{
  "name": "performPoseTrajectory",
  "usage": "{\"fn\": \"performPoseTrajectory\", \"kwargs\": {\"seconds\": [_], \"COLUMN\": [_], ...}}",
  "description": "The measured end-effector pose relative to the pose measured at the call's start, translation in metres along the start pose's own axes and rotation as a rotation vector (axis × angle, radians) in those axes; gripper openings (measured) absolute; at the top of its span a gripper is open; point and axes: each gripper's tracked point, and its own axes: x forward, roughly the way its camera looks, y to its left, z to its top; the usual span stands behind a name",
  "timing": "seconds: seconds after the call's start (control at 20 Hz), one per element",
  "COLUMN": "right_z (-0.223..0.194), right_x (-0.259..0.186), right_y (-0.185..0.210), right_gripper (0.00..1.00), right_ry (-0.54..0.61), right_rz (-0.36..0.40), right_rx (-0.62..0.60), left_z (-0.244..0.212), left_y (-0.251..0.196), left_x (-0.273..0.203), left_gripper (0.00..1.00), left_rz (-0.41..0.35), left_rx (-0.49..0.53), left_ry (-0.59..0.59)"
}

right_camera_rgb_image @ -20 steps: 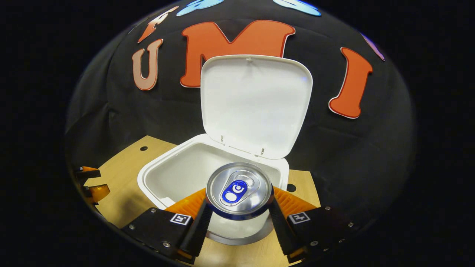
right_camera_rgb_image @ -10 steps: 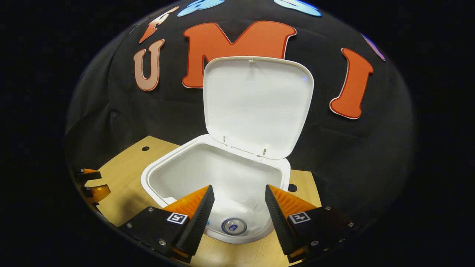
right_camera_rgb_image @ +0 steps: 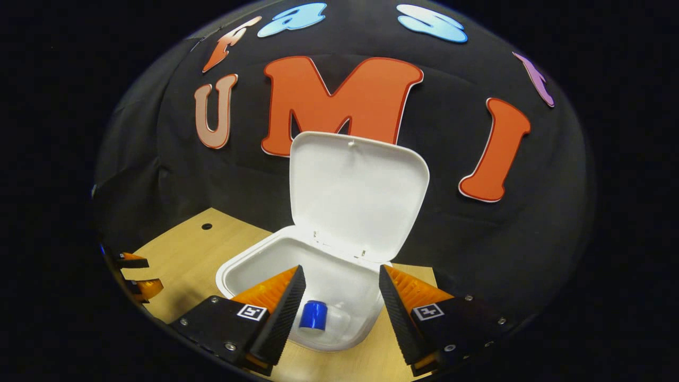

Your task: Press the lid of the desktop garbage bin to open it, pick up the crumpled paper on the desktop and throw it into the bin, then pick up the pop can on the desktop and drop it into the bin, and finally close the garbage bin lid.

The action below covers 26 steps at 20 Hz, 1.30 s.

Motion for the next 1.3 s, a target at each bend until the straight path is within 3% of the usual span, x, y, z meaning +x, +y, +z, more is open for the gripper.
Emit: {"fn": "performPoseTrajectory", "kwargs": {"seconds": [0.75,1.3], "right_z": [0.125,0.154], "right_x": [0.023,0.063], "right_y": [-0.019,-0.038], "right_gripper": [0.85,0.84], "right_ry": [-0.180,-0.208], "right_rz": [-0.065,-0.095], "right_rx": [-0.015,0.123], "left_z": [-0.010,-0.027], "left_y": [0.010,0.023], "left_x": [-0.003,-0.001], "left_gripper": [0.98,0.96], "left_rz": [0.036,0.081], "left_rx": [-0.072,-0.174], "left_ry": [0.006,0.039]}}
